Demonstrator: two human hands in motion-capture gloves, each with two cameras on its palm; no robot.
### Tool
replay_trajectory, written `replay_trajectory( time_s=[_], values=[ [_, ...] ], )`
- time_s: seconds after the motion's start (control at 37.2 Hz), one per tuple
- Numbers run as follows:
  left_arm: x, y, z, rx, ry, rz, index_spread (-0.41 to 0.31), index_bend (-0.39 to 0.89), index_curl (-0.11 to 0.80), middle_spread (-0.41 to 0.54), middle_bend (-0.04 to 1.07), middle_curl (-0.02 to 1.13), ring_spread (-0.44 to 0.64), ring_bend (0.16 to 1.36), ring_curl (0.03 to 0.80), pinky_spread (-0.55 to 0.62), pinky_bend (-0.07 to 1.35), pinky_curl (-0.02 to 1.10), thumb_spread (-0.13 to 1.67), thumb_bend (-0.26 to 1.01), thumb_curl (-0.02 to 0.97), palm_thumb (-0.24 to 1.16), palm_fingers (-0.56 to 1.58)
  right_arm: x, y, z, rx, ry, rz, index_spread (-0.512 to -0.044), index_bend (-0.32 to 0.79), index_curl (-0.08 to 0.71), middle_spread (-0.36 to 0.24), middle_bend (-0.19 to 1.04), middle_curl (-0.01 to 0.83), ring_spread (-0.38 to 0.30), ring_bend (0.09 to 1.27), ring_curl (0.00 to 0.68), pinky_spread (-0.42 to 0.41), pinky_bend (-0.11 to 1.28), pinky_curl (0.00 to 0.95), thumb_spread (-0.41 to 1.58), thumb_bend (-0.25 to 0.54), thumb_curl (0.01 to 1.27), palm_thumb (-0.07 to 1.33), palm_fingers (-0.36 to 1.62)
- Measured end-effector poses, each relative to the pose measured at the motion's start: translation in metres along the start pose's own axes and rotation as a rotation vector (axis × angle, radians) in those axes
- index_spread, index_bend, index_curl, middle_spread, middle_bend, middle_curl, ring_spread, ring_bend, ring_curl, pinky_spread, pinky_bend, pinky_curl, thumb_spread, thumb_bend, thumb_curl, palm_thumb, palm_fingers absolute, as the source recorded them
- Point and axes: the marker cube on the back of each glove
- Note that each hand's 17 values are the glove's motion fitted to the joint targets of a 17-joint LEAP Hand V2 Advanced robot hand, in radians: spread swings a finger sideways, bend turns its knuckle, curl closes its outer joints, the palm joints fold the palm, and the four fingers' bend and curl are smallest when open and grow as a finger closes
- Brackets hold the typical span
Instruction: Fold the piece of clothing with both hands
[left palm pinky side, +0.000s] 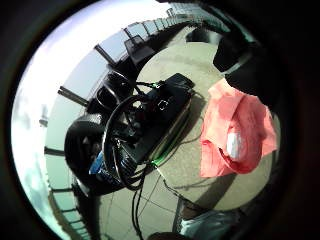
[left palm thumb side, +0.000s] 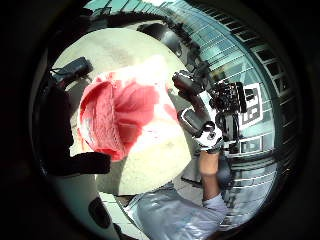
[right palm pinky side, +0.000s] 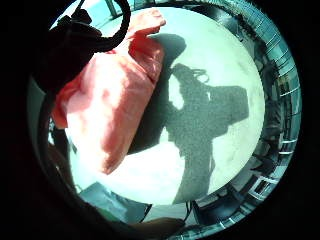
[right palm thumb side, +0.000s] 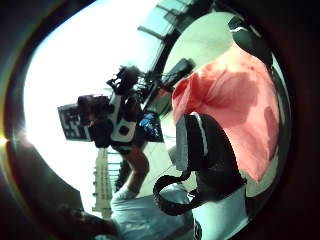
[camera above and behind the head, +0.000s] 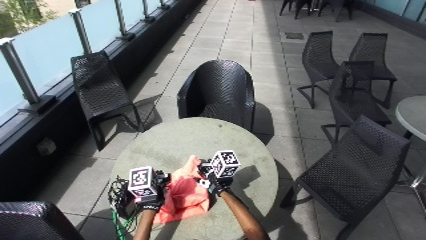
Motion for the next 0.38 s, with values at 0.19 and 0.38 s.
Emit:
replay_trajectory(
  time_s=[0.19, 0.38],
  values=[
    [0.037, -0.01, 0.016, 0.039, -0.029, 0.054, -0.087, 0.13, 0.286, -0.073, 0.18, 0.36, 0.05, 0.57, 0.338, 0.12, 0.41, 0.43, 1.58, 0.21, 0.323, 0.6, 0.51, 0.089, 0.01, -0.069, 0.194, 0.352, 0.19, -0.322, 0.22, 0.238, -0.087, 0.25, 0.428, -0.037, 0.36, 0.342, 0.099, 0.52, 0.336, 1.13, -0.026, 0.45, 0.6, 0.49],
    [0.064, -0.007, 0.025, 0.003, -0.016, 0.109, -0.095, 0.13, 0.289, -0.081, 0.18, 0.36, 0.05, 0.56, 0.336, 0.12, 0.4, 0.43, 1.57, 0.21, 0.329, 0.59, 0.52, 0.113, 0.025, -0.092, 0.251, 0.354, 0.265, -0.329, 0.21, 0.284, -0.076, 0.23, 0.418, 0.011, 0.26, 0.309, 0.176, 0.44, 0.308, 1.21, -0.018, 0.41, 0.58, 0.47]
  ],
)
